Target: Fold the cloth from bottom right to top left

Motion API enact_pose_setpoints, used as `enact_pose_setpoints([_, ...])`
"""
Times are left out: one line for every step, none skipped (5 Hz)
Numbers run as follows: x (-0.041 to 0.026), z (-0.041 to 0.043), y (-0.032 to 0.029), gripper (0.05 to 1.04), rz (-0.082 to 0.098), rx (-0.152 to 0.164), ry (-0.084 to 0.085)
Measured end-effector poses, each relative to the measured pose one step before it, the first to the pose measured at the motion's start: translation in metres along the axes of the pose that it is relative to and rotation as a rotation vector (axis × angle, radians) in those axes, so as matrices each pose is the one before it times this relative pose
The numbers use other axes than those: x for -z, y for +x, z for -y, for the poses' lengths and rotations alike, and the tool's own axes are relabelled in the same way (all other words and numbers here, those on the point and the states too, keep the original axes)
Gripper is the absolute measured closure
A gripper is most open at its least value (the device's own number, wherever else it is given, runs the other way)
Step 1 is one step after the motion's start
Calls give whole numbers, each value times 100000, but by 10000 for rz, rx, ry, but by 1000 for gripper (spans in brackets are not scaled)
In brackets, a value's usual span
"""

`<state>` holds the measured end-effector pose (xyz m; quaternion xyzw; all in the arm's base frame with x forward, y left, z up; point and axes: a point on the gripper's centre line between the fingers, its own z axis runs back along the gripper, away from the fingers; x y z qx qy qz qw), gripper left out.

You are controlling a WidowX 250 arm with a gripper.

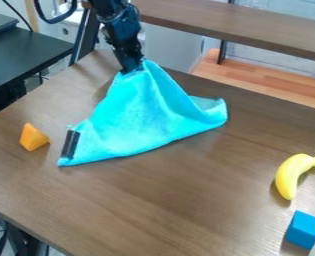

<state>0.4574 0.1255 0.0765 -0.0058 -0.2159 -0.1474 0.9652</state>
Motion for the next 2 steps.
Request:
enact_pose_setpoints([808, -1017, -142, 1034, -318, 72, 148])
enact_pose_setpoints([955, -1163, 160, 1017, -771, 1029, -67])
